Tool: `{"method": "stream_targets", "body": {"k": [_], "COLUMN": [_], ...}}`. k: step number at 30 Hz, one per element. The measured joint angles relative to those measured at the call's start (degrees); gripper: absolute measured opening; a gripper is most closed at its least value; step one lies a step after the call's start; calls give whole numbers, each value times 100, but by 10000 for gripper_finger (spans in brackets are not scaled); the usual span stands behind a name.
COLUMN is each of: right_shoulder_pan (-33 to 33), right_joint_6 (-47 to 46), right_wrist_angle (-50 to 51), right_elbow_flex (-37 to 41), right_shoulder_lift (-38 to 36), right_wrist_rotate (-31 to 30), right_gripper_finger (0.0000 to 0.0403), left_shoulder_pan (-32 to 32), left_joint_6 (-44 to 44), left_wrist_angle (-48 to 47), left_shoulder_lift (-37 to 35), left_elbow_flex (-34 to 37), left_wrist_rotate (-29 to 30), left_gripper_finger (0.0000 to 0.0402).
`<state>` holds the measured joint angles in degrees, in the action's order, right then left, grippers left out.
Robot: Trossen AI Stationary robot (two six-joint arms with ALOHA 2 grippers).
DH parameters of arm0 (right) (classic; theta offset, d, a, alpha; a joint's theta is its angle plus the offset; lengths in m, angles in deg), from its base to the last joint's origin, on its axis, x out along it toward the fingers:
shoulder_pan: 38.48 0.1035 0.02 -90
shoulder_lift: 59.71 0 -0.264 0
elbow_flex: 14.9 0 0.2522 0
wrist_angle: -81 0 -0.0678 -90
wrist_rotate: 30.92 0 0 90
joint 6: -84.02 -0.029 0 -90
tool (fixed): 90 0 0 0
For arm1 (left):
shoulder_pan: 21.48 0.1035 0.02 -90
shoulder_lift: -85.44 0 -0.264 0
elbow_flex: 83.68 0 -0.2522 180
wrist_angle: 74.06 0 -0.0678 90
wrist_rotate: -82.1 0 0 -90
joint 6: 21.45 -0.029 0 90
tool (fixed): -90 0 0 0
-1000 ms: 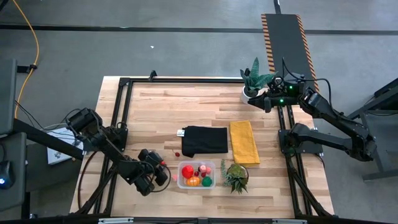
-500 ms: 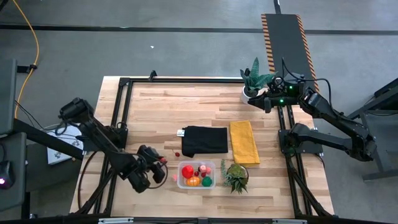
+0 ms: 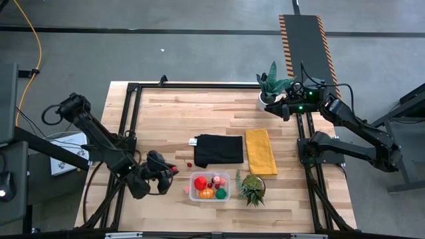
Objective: Pick and placing Produce into tupperware
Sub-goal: Put the bottom red cherry into the transparent bin
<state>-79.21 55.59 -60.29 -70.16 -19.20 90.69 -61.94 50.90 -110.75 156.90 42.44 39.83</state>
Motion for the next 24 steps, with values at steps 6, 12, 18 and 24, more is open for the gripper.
{"method": "stream_targets", "body": {"k": [6, 12, 18, 24], "right_shoulder_pan": [0, 1, 2, 0], "right_joint_6": [38, 40, 65, 149], "right_wrist_angle": [-27, -37, -37, -33], "right_elbow_flex": [0, 0, 0, 0], "right_shoulder_lift": [-2, -2, -2, -4], "right_wrist_rotate": [2, 2, 2, 4], "right_gripper_finger": [171, 171, 171, 171], "left_shoulder_pan": [289, 837, 1411, 1871], "left_joint_6": [-892, -1929, -2846, -3268], "left_wrist_angle": [727, 1388, 1309, 1034], "left_shoulder_lift": [-295, -298, -255, -247], "left_elbow_flex": [0, -219, -707, -1055], "left_wrist_rotate": [-231, -895, -1745, -2657], "left_gripper_finger": [101, 129, 115, 109]}}
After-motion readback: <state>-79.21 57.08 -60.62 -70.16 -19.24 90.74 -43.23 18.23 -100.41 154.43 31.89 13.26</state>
